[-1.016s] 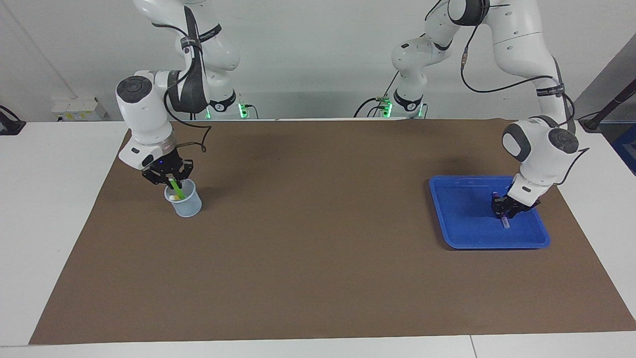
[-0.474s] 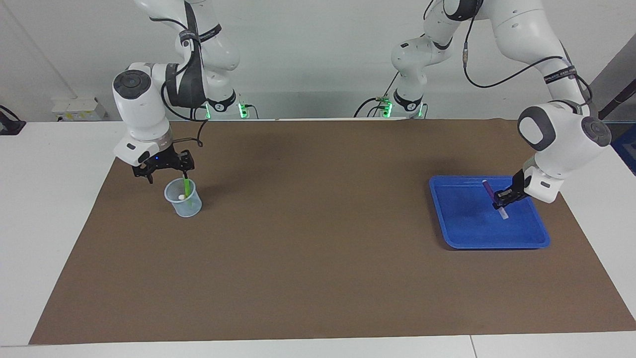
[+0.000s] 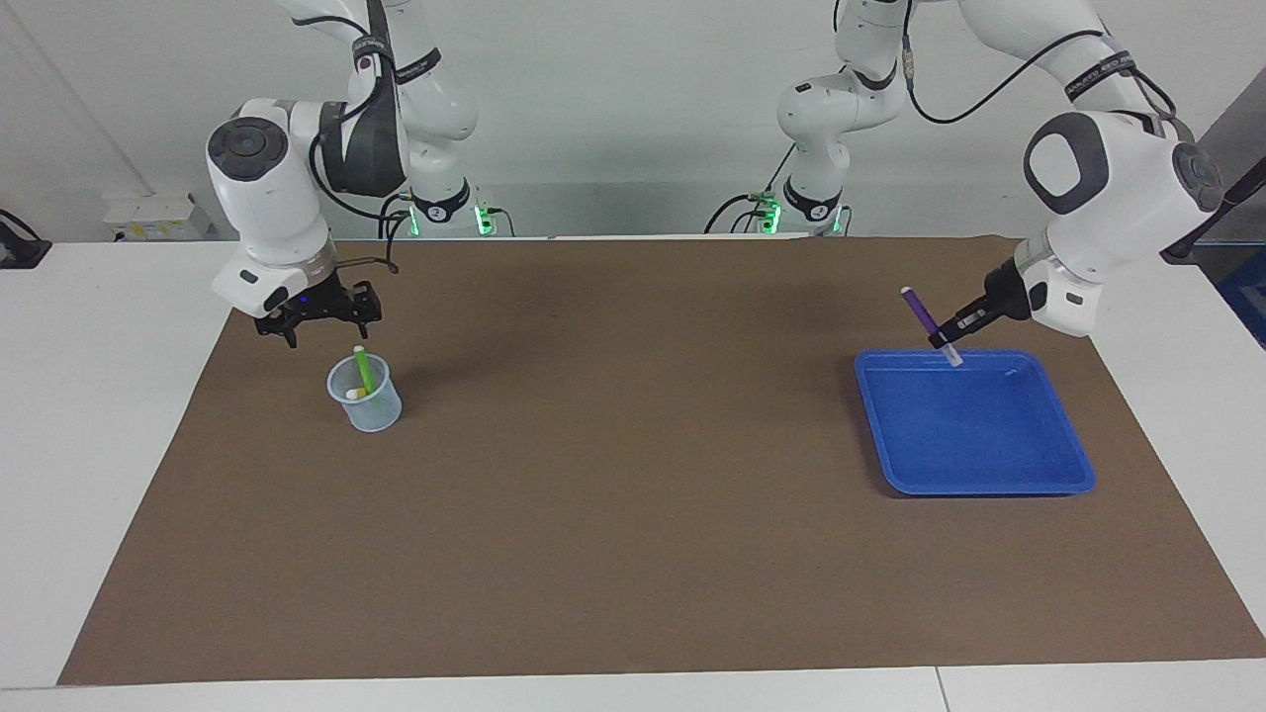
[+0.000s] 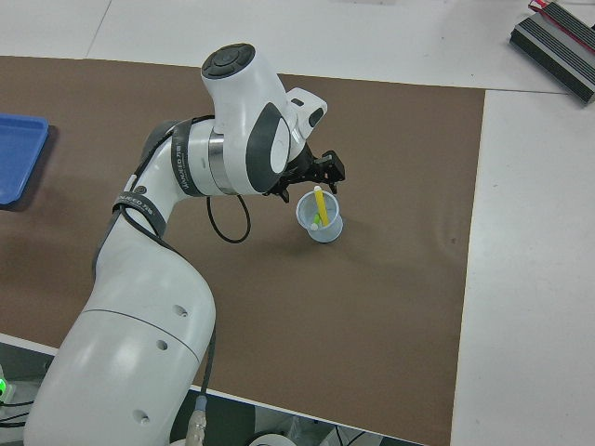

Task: Transfer and insert pens with both arms
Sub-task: 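Lift the purple pen with the left gripper while the right gripper approaches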

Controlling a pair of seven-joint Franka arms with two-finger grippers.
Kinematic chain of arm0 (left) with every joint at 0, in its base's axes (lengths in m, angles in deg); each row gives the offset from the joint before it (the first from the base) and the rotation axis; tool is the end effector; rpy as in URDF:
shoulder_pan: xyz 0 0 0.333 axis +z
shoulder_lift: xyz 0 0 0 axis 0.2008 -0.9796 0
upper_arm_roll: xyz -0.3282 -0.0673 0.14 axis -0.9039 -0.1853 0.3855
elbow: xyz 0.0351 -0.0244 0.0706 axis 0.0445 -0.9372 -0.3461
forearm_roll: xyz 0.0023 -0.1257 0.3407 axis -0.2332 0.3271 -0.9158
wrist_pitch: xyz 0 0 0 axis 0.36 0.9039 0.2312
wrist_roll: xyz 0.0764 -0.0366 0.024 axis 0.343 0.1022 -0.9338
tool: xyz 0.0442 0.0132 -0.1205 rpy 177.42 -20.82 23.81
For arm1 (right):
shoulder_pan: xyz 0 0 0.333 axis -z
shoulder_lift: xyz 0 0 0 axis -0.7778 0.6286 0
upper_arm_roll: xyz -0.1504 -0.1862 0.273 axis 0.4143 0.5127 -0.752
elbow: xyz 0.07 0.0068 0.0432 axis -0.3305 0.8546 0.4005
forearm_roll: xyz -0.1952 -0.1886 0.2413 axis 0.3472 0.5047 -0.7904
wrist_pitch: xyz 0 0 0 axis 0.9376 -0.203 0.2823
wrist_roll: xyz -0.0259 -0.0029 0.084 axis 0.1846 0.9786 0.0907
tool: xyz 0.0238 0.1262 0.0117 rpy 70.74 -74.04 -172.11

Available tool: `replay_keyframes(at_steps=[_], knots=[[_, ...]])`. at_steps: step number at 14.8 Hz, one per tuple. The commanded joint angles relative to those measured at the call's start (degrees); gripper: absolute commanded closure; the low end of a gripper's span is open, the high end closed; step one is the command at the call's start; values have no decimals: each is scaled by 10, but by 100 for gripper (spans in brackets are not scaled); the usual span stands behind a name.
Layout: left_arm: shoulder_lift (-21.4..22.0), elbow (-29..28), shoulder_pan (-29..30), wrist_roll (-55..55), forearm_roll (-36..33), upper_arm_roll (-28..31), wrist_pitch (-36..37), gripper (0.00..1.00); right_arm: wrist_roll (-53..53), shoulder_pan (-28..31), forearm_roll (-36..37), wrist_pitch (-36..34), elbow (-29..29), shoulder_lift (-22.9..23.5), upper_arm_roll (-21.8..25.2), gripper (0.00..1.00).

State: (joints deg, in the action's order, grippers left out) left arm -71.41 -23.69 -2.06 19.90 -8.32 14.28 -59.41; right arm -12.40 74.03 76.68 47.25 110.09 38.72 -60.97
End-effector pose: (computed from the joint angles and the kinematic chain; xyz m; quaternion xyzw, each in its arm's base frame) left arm 0.5355 -0.0145 0.5328 0.9479 0.2704 -0.1202 0.1183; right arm 0.5054 -0.0060 0.5079 0.9884 0.1256 -0.0427 0.0740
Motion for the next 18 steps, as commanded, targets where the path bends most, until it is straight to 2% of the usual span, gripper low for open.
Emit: replay_keyframes(at_steps=[1,3,8,10,13,15,18], knots=[[62,-16,-39,-130,31,5,34,100,4,-9,-57,-29,-27,5,-5,0],[86,-16,-66,-226,64,5,44,100,4,-11,-119,-30,-27,1,-6,0],[98,-16,-161,-394,104,5,34,100,4,-36,-279,-26,-33,-2,-6,0],[105,-36,-196,-452,112,5,-1,100,4,-43,-331,-21,-33,-3,-6,0],[117,-74,-243,-578,111,5,-95,100,4,-62,-419,-9,-40,-2,-6,0],[119,-89,-258,-642,111,5,-147,100,1,-84,-464,12,-39,-2,-6,0],[119,-94,-259,-679,111,5,-171,100,1,-116,-518,61,-39,1,-6,1]])
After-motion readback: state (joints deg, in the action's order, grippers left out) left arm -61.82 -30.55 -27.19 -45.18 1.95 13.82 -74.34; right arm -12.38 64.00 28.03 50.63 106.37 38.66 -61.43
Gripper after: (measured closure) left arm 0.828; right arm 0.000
